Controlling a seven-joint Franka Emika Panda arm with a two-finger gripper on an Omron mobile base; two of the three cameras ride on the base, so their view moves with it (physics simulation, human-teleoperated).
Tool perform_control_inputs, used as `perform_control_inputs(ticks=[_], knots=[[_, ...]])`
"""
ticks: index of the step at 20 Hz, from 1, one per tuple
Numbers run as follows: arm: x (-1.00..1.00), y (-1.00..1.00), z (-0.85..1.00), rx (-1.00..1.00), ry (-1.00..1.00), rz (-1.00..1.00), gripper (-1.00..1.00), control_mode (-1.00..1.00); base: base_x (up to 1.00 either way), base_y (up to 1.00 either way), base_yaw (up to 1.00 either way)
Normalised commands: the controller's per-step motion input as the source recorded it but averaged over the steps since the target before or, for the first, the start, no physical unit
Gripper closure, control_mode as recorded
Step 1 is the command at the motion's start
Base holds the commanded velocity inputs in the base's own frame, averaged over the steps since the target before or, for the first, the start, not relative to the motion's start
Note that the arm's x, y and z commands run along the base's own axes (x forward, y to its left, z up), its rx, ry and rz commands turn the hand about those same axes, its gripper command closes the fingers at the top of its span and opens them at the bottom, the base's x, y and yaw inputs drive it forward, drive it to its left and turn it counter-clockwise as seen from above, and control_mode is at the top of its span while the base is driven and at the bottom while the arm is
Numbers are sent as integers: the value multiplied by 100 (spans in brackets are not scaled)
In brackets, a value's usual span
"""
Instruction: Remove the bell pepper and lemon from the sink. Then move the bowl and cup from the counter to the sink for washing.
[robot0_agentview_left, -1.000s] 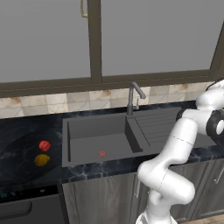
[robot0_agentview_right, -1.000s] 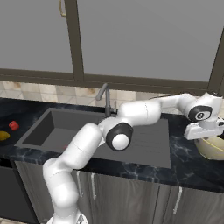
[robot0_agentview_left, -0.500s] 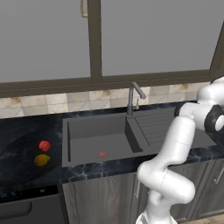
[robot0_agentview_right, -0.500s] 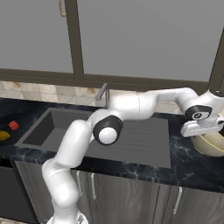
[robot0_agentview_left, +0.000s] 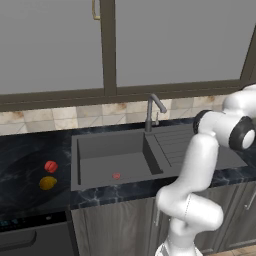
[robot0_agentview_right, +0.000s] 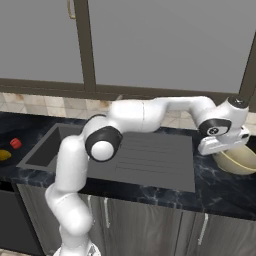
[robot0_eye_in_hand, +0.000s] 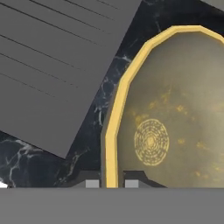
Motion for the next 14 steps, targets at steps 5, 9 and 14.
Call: perform_control_inputs(ticks=[5,9,14], knots=[[-22,38,30,-16,2,3,100,-100,0,0,0],[-28,34,29,-9,11,0,100,-100,0,0,0],[-26,39,26,-9,15,1,100,-100,0,0,0]])
